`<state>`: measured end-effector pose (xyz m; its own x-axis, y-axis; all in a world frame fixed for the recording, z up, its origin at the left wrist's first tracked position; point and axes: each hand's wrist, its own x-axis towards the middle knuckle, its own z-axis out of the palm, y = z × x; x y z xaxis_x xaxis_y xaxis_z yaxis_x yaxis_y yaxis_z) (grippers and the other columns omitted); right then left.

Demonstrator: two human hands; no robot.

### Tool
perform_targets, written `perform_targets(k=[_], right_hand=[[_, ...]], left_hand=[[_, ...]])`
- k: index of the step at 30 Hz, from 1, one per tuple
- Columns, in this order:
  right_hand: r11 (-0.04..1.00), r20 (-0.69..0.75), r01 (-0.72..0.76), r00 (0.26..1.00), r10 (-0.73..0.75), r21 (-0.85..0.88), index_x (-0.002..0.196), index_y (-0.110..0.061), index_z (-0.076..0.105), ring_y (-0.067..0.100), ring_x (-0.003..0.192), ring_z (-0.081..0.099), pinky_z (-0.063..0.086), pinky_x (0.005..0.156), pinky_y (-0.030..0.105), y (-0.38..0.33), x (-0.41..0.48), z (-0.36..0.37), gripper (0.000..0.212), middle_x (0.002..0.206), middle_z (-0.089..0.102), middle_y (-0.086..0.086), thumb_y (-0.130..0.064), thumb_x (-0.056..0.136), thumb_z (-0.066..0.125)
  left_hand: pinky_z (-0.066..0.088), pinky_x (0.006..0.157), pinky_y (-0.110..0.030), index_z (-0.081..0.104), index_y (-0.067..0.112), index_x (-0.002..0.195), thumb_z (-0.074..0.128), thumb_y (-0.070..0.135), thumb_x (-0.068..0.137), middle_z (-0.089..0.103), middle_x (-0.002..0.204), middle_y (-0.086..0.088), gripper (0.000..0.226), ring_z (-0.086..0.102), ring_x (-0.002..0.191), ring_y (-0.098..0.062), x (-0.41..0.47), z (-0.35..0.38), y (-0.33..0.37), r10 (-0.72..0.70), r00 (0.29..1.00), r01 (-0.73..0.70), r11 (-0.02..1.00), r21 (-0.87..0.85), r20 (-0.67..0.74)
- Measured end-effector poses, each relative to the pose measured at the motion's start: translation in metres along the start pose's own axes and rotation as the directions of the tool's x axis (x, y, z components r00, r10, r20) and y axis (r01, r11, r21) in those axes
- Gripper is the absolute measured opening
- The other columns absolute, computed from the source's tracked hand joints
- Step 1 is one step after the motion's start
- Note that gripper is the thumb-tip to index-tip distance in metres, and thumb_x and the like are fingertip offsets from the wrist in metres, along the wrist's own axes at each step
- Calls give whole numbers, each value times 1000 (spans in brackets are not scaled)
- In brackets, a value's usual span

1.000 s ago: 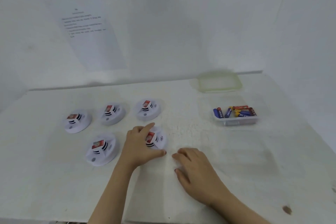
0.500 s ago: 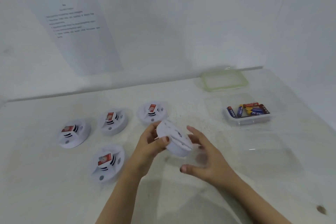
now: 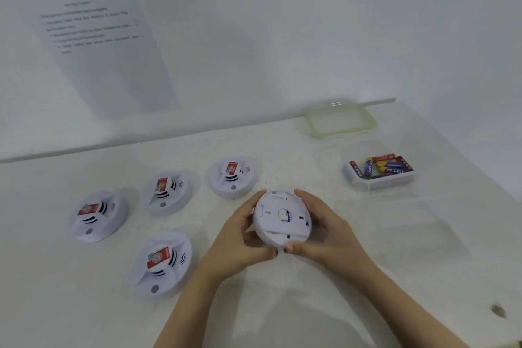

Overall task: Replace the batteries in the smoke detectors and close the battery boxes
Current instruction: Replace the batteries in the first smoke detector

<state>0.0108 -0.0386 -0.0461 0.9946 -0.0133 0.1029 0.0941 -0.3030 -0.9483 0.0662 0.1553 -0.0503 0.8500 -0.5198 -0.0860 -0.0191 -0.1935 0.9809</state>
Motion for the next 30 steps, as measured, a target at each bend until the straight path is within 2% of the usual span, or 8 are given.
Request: perform_targets(k=[3,6,10,15,19,22,26,30], right_hand=[[999,32,17,999,-15,-45,123,-46,42,-18,113,46,38,86,2,0,0,-2,80,119,53,-38,-32,59,88],[995,99,30,995,-21,-91,130,-41,45,-11,119,46,38,93,7,2,3,-5,80,128,52,-28,-35,62,87],[983,132,74,990,-53,-167,131,-41,45,-8,120,43,36,95,7,4,8,-5,78,131,49,-19,-49,62,80],[981,160,29,987,3,-194,123,-53,45,-12,112,39,32,90,3,6,17,-5,71,122,40,-15,-54,58,74],[986,227,-11,973,50,-169,122,-53,46,-13,109,36,31,87,0,6,22,-5,71,119,35,-13,-35,65,84],[990,274,-38,959,74,-136,123,-52,49,-6,116,36,35,91,5,6,25,-7,69,123,36,-12,-26,69,83],[991,311,-5,949,47,-133,126,-49,49,-5,117,42,39,96,14,3,27,-6,67,129,46,-16,-27,71,81],[996,333,-13,942,40,-83,124,-45,54,-1,119,46,42,98,22,2,30,-7,65,130,49,-17,-27,67,80]], left_hand=[[51,90,-19,46,46,128,94,15,52,56,125,30,95,51,120,7,0,9,-1,76,993,-62,986,152,-87],[46,98,-19,47,50,127,97,22,45,56,127,29,100,48,123,8,0,10,-2,120,987,-93,970,225,-110],[52,83,-17,53,68,107,94,0,48,62,111,31,99,58,107,8,-2,9,2,155,984,-135,968,211,-83],[51,97,-31,43,57,125,96,27,43,58,122,28,102,54,118,3,-2,9,-3,132,988,-112,967,227,-74],[30,116,-39,36,61,127,91,47,40,53,122,35,104,50,119,8,-3,11,-1,130,989,-103,949,296,-71],[14,120,-34,35,75,113,93,35,48,55,113,40,96,54,110,12,-4,11,6,183,981,-148,917,372,-61],[41,107,-46,39,69,116,94,30,47,58,112,34,96,58,107,4,-5,10,3,192,976,-146,924,354,-98],[56,85,-41,43,67,116,94,28,45,62,110,26,96,60,106,-9,-4,9,-1,177,977,-129,937,325,-123]])
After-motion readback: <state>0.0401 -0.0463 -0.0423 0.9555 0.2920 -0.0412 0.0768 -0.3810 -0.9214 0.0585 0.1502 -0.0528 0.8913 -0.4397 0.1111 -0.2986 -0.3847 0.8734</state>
